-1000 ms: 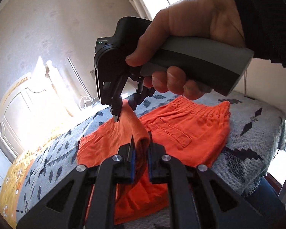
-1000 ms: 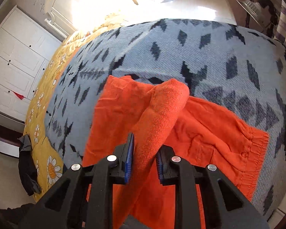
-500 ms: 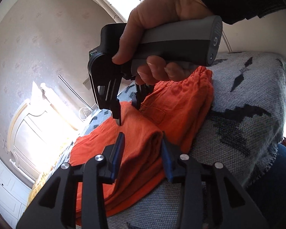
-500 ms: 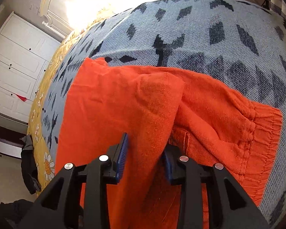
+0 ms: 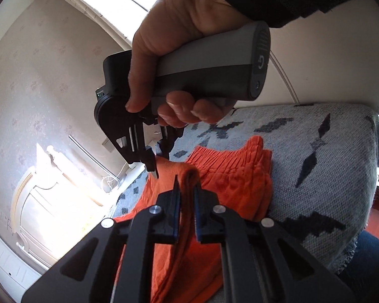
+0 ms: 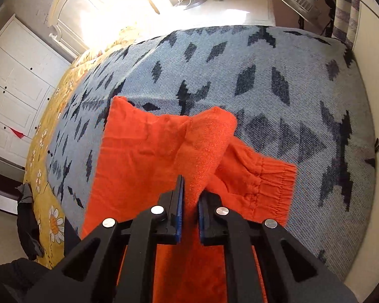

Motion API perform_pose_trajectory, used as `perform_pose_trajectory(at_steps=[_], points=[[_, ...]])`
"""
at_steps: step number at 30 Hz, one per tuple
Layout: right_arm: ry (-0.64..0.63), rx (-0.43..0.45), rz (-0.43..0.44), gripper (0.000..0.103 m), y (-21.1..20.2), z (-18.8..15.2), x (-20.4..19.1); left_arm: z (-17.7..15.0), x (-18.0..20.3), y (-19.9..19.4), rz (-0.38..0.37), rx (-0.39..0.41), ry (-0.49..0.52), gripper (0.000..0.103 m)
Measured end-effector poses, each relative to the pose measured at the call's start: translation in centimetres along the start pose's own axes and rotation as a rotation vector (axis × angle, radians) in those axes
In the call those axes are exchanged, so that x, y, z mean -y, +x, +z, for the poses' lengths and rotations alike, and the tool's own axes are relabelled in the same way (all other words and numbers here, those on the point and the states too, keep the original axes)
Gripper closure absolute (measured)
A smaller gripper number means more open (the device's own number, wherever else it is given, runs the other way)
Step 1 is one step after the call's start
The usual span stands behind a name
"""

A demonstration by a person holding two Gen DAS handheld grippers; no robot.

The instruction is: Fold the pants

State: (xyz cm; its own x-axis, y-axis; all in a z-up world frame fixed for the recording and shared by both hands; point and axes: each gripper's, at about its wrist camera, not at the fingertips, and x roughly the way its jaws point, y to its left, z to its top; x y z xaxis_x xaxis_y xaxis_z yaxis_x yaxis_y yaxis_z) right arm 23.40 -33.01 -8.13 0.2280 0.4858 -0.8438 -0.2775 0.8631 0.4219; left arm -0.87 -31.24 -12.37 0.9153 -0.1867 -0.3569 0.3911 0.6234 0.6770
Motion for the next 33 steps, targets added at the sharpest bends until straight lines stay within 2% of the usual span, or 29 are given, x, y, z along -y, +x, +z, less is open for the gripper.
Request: perform_pose_trajectory(at_steps=[6,13,17,20,22,24,26,28,29,31,32,33], points=[[0.050,0.005,-0.025,0.095,-0.3,-1.1,3.1,1.3,1.6,0.9,-0.046,-0.011,0.000,0.094],[0.041,0.055,-0.036,0.097,-1.9,-1.4,3.3,2.6,2.3,1.1,-0.057,-0.005,0.018,0.094],[0.052,0.040,-0.074,0.097,-1.0,-1.9,4.5,2.3,3.6,1.8,-0.084,-0.021,0.029,0.094],[0.050,0.066,-0.082,0.097,-0.7,-2.0,4.9,2.3,3.6,2.8,-0.097,-0.040,0.000,0.093],[0.045,0.069,-0.109,0.094,-0.3,-2.3,5.1,2.5,3.3,3.1,-0.156,-0.047,-0.037,0.086],[0.041,0.069,-0.131,0.090,0.1,-2.7,5.1,2.5,3.3,2.5,-0.198,-0.012,-0.040,0.070],[0.039,0.093,-0.137,0.085,0.0,-3.1,5.1,2.4,3.3,1.7,-0.225,0.014,-0.041,0.067],[0.056,0.132,-0.175,0.072,-0.8,-3.5,5.2,2.1,2.5,0.5,-0.256,0.020,-0.077,0.063],[0.065,0.156,-0.197,0.069,-1.3,-3.7,5.3,1.9,2.0,0.0,-0.270,0.020,-0.102,0.060],[0.083,0.204,-0.224,0.069,-2.4,-4.0,5.5,1.2,0.3,-1.0,-0.334,0.013,-0.170,0.056],[0.102,0.213,-0.242,0.069,-2.9,-4.2,5.6,0.6,-0.7,-1.7,-0.356,0.008,-0.212,0.051],[0.122,0.213,-0.254,0.069,-3.3,-4.6,5.4,-0.2,-2.0,-2.4,-0.370,0.002,-0.255,0.051]])
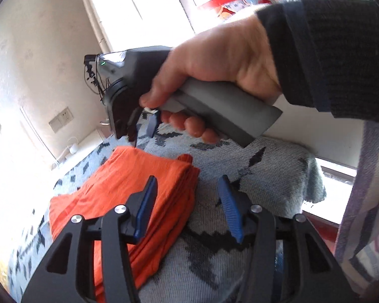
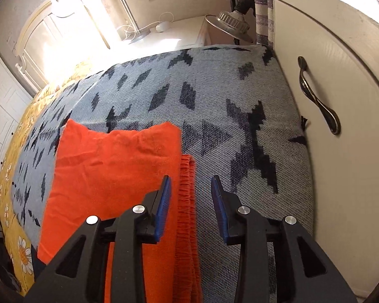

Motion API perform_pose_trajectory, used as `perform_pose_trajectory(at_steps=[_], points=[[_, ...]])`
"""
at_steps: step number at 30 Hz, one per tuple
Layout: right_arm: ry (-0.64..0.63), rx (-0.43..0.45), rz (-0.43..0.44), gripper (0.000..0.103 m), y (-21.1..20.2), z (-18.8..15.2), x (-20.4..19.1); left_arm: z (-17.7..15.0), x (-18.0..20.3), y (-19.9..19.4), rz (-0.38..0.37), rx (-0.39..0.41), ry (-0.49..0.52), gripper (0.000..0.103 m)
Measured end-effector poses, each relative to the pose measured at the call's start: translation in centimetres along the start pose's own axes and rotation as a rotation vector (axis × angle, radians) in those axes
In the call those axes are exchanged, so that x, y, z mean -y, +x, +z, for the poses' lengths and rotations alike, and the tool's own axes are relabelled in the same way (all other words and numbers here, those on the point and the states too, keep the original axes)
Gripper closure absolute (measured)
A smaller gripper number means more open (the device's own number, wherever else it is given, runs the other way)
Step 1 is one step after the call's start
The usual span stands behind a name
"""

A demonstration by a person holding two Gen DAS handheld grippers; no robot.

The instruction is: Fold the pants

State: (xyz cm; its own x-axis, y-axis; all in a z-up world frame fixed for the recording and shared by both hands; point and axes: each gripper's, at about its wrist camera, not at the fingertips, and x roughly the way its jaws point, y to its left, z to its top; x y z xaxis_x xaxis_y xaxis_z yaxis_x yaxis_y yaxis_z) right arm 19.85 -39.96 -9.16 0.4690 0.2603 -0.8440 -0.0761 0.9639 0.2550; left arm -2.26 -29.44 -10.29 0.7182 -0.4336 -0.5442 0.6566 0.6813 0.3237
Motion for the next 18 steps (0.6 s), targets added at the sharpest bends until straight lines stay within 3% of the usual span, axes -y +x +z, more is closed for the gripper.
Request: perform_pose_trajectory(at_steps=[3,5,6,8,12,14,18], points=[[0.001,0.008,0.040,0.065,-1.8,-2.2,-1.1,-2.4,-5.3,-3.8,-0.046,-0.017,-0.228,0.051],[-0.011,0.009,0.053,0.025,-2.2,-3.9,-1.8,-4.8,-9.9,-6.1,-0.022,-0.033,-0.418,0.051],[-0.007,0.009,0.051,0.023,-2.2,-4.6,-1.9,-6.1,-12.4,-6.9,0.000,-0.042,-0.506,0.051],[0.005,-0.013,0.059,0.024,-1.7,-5.4,-1.8,-8.9,-17.0,-7.4,0.012,-0.090,-0.688,0.051],[0.065,-0.051,0.027,0.030,-0.7,-6.4,-0.8,-14.2,-22.6,-5.8,-0.162,-0.195,-1.031,0.053],[0.078,-0.076,0.049,0.047,-0.3,-7.0,-0.6,-16.2,-22.9,-4.9,-0.246,-0.219,-1.134,0.053],[0.087,-0.082,0.095,0.056,-0.2,-8.0,-0.5,-17.8,-22.8,-2.4,-0.379,-0.287,-1.253,0.054]])
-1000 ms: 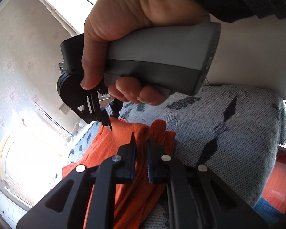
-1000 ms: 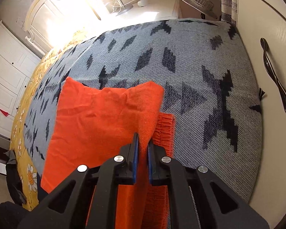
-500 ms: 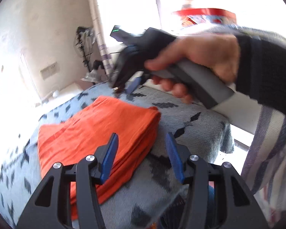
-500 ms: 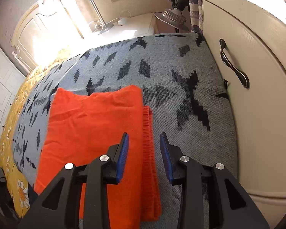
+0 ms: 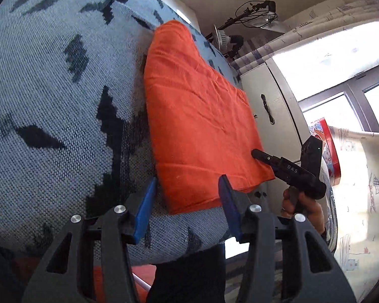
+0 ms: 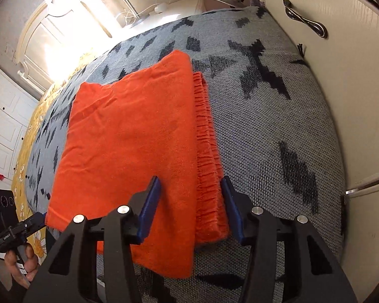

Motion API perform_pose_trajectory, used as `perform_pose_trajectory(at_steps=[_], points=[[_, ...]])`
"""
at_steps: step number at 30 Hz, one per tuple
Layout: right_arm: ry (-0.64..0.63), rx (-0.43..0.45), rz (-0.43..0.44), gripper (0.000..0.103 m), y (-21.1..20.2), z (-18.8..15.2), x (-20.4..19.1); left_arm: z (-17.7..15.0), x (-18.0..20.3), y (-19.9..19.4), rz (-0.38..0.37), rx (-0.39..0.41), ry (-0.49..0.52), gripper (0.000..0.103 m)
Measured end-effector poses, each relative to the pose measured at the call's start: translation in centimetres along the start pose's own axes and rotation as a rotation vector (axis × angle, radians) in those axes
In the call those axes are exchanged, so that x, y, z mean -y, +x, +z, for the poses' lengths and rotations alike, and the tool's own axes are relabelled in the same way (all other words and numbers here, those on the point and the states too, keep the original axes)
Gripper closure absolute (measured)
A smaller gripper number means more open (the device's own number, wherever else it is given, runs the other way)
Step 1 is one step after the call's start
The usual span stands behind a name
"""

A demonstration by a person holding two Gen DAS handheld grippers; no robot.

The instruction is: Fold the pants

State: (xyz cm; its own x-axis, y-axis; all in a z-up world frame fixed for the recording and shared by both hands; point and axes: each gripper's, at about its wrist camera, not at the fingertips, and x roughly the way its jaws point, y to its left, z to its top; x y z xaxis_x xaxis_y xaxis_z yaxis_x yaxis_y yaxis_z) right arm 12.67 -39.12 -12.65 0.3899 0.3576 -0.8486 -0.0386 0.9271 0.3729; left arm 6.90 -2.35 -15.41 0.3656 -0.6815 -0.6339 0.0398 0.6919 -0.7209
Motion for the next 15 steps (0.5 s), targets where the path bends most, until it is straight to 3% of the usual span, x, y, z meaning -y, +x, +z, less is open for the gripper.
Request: perform_pose_trajectory(at_steps=[1,2,6,8,9,11,15], points=[[0.010,0.000,0.012,0.059,0.0,-0.1,0.1,0.1,-0.3,0.4,-0.004,-0.030,-0.020,0.062],[0.017,0.001,0.021,0.061,-0.1,-0.2,0.2,0.4,-0.7,0.9,-0.020,-0.055,-0.039,0.078],[0.020,-0.001,0.028,0.065,-0.6,-0.8,0.0,1.3,-0.6,0.8,0.006,-0.065,0.026,0.085],[0.017,0.007,0.017,0.065,-0.6,-1.0,-0.1,1.7,-0.7,1.1,0.010,-0.106,0.048,0.080],[0.019,0.012,0.017,0.065,-0.6,-1.0,-0.1,2.1,-0.8,0.9,0.009,-0.105,0.039,0.067],[0.011,0.027,0.009,0.064,-0.7,-0.9,-0.1,2.5,-0.8,-0.2,0.002,-0.084,0.044,0.054],[-0.047,0.145,-0.162,0.059,-3.2,-0.9,-1.4,6.0,1.1,-3.5,0.115,0.052,0.162,0.054]])
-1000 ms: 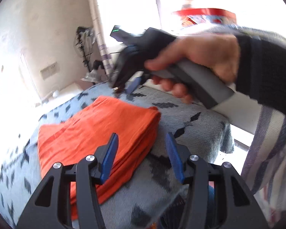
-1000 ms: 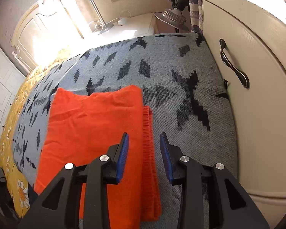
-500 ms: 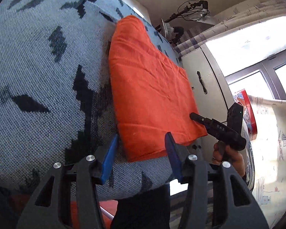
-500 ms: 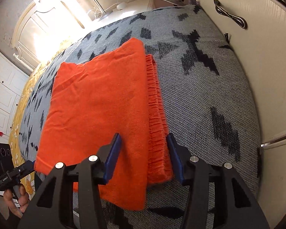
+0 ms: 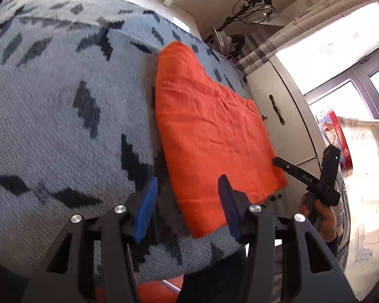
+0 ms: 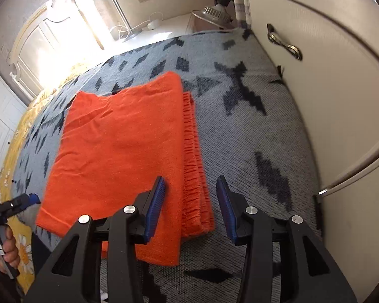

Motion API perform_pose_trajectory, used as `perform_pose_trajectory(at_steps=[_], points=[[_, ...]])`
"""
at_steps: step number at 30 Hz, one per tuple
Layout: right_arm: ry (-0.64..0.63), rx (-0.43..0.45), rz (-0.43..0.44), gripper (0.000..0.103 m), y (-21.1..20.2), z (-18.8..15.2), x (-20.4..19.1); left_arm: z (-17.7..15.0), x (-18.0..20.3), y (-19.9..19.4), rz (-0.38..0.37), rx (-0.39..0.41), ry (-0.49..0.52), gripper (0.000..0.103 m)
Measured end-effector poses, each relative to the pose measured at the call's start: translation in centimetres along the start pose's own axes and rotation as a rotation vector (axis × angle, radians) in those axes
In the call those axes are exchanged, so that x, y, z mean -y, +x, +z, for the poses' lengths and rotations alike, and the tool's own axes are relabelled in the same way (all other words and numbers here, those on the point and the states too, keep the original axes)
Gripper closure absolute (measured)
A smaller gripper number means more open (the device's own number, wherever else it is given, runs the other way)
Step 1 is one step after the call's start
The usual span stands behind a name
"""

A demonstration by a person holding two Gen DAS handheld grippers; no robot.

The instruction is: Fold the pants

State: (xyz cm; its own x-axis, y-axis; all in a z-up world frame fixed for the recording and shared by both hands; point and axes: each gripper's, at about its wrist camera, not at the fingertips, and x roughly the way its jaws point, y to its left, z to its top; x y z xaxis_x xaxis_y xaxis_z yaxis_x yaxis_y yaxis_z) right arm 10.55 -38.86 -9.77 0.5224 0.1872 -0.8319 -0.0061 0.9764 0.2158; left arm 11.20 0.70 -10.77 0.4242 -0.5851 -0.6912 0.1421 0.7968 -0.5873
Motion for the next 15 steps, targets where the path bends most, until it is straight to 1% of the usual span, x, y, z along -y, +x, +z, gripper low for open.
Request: perform_pose_trajectory(at_steps=[1,2,3,4,5,7,8,10,13,14,15], points=[[-0.019,0.038,-0.036,0.059,-0.9,0.0,-0.6,1.7,0.3,-0.4,0.022,0.043,0.022,0.054],[-0.029,0.077,-0.051,0.057,-1.9,0.1,-1.2,3.6,0.7,-0.4,0.022,0.084,0.056,0.058],[-0.030,0.119,-0.053,0.052,-2.7,0.0,-2.1,5.3,1.6,0.3,0.017,0.114,0.101,0.064],[-0.030,0.154,-0.050,0.040,-3.1,-0.1,-3.1,7.0,2.6,1.3,0.029,0.133,0.149,0.066],[-0.041,0.176,-0.045,0.034,-3.3,-0.2,-4.2,8.5,3.5,2.6,0.036,0.137,0.189,0.067],[-0.086,0.202,-0.054,0.034,-2.8,-0.6,-6.6,11.3,4.8,5.9,0.031,0.105,0.245,0.072],[-0.101,0.204,-0.069,0.034,-2.2,-0.8,-7.4,12.5,4.9,7.6,0.051,0.080,0.253,0.072],[-0.108,0.163,-0.095,0.035,-0.4,-1.2,-8.4,14.5,4.5,10.9,0.127,0.028,0.241,0.076],[-0.086,0.085,-0.127,0.035,2.0,-2.2,-8.2,15.9,3.6,13.8,0.198,-0.032,0.233,0.077],[-0.088,0.072,-0.137,0.035,2.6,-2.5,-8.1,16.0,3.8,14.3,0.206,-0.039,0.245,0.077],[-0.109,0.086,-0.152,0.035,2.7,-2.8,-8.4,15.9,4.1,14.3,0.215,-0.038,0.264,0.077]])
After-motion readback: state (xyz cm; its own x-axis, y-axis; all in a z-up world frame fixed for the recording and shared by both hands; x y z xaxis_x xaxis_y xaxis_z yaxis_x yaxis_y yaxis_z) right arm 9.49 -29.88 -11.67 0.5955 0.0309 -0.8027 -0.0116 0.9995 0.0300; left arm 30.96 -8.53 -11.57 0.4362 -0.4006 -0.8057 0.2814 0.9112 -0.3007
